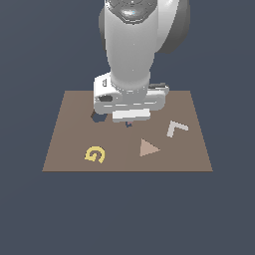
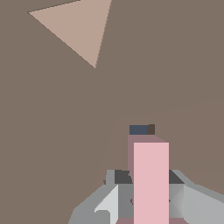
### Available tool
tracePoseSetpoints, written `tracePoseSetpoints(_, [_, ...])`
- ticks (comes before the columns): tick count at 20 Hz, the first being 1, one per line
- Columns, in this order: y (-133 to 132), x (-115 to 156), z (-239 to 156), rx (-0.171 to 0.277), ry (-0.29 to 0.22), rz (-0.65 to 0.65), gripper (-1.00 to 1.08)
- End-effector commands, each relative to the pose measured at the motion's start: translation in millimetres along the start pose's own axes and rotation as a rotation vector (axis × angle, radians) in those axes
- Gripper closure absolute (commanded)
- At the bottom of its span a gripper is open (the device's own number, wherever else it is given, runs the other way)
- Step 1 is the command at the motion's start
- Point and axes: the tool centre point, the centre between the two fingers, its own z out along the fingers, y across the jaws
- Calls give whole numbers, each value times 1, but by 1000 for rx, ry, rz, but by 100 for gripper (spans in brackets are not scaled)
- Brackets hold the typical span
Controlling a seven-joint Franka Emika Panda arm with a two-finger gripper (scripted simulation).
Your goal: Insert a designated object into the corresponding slot on a board.
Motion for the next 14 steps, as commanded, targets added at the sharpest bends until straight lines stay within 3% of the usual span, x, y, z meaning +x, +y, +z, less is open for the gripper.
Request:
tracePoseSetpoints(1, [3, 3, 0, 0, 0, -17, 108])
tracePoseSetpoints(13, [4, 5, 10, 0, 0, -25, 108])
tracePoseSetpoints(14, [4, 5, 10, 0, 0, -25, -92])
